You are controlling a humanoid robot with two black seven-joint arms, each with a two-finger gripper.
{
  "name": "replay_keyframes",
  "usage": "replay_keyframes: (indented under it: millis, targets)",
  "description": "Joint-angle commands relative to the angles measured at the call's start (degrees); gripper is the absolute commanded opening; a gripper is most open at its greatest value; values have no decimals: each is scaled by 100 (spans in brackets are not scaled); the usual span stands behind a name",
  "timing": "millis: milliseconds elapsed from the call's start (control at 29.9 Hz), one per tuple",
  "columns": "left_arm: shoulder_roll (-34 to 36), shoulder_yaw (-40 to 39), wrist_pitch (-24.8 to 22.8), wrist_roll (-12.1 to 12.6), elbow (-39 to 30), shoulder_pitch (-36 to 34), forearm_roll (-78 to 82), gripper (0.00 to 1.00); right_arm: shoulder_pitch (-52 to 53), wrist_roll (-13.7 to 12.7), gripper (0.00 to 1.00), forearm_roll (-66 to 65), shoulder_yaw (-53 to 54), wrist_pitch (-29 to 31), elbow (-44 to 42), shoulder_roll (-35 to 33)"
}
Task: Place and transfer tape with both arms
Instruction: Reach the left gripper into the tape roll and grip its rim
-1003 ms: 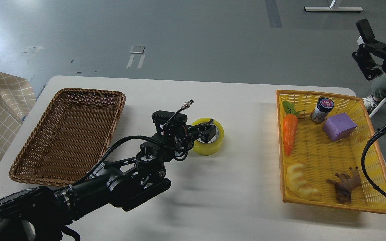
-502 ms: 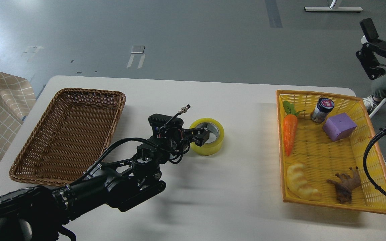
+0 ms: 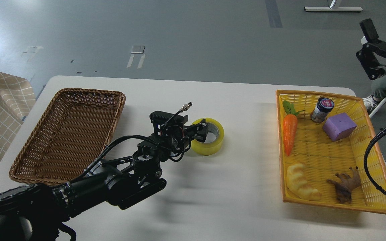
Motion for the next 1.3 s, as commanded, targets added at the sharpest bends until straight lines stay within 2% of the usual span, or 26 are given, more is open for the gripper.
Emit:
replay_keyframes:
  millis: [0, 100, 769, 870, 937, 970, 1003, 1271]
  targets:
    - [47, 140, -3, -7, -42, -22, -31, 63, -29, -3, 100, 0, 0, 2, 4, -40]
    - [47, 140, -3, -7, -68, -22, -48, 69, -47, -3, 100, 0, 0, 2, 4, -49]
    - [196, 193, -47, -7, -68, 13, -4, 69, -126, -3, 100, 0, 9, 2, 13, -102]
    - [232, 184, -117, -16, -94, 21, -22, 62, -126, -3, 100, 0, 9, 2, 4, -102]
    - [249, 184, -204, -16, -129, 21, -22, 52, -126, -3, 100, 0, 9, 2, 4, -102]
    - [249, 184, -266, -16, -138, 30, -31, 43, -126, -3, 100, 0, 9, 2, 13, -102]
    - [249, 184, -301, -16, -138, 30, -31, 41, -126, -3, 100, 0, 9, 2, 13, -102]
    - [249, 184, -512, -16, -173, 30, -66, 41, -214, -3, 100, 0, 18, 2, 4, -128]
